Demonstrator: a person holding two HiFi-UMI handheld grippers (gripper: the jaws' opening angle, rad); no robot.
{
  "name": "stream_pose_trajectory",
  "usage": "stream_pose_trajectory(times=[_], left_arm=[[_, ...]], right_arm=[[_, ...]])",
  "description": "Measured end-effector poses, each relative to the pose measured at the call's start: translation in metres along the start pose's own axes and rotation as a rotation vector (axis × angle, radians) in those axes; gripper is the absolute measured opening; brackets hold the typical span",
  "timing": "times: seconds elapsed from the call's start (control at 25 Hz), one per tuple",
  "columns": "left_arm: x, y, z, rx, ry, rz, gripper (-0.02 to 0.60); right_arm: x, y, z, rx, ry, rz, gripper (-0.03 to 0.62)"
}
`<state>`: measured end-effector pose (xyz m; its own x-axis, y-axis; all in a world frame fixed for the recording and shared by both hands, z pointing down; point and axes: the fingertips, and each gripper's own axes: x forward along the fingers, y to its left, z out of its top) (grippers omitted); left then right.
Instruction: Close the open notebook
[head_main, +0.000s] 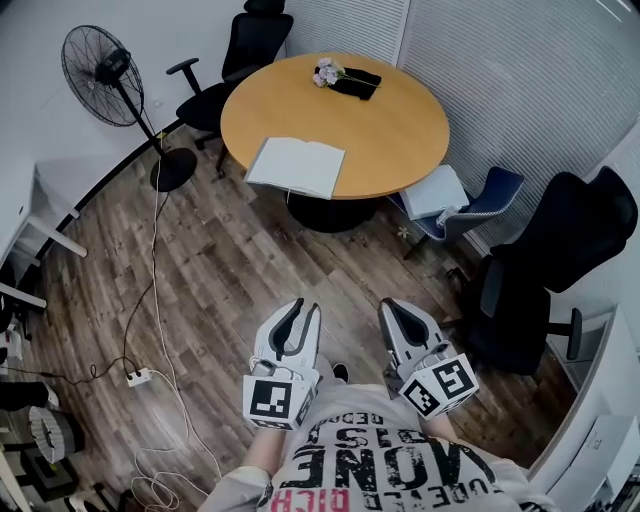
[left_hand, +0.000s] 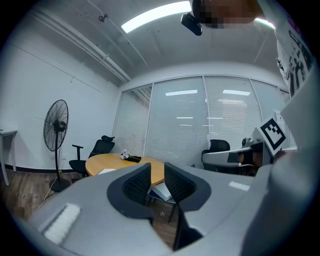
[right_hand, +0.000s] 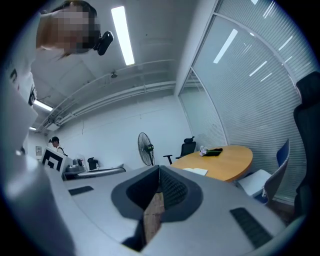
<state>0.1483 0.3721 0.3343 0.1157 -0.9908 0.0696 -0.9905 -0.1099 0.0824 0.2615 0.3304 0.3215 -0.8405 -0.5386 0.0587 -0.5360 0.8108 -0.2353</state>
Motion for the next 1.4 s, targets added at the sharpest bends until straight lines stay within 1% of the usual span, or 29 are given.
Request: stream_pose_trajectory(times=[0.24,0.44,0.64,0.92,1.12,1.4], left_arm=[[0.008,0.008,0.002,-0.009,-0.006,0.014,0.092],[0.024,0.023,0.002,-0.015,-0.001,0.009,0.092],[0.045,0.051,0.005,-0.019,-0.001,-0.006,0.092],[0.077,0.09,0.024,-0.007,-0.01,-0.034,0.092],[0.086,0.119,0.027,-0.015,-0.005,-0.038,0.092],[0.09,0.153,0.026,-0.027,0.002,-0.052,0.092]], right_arm=[[0.011,-0.006,0.001,0.009,0.008,0.0,0.012],[0.029,-0.014,0.002,0.01,0.018,-0.008,0.012],[0.06,-0.021,0.006,0.01,0.023,-0.026,0.012],[0.107,-0.027,0.017,0.012,0.03,-0.041,0.012],[0.138,-0.025,0.016,0.009,0.038,-0.051,0.012],[0.178,-0.01,0.013,0.014,0.043,-0.045,0.012]])
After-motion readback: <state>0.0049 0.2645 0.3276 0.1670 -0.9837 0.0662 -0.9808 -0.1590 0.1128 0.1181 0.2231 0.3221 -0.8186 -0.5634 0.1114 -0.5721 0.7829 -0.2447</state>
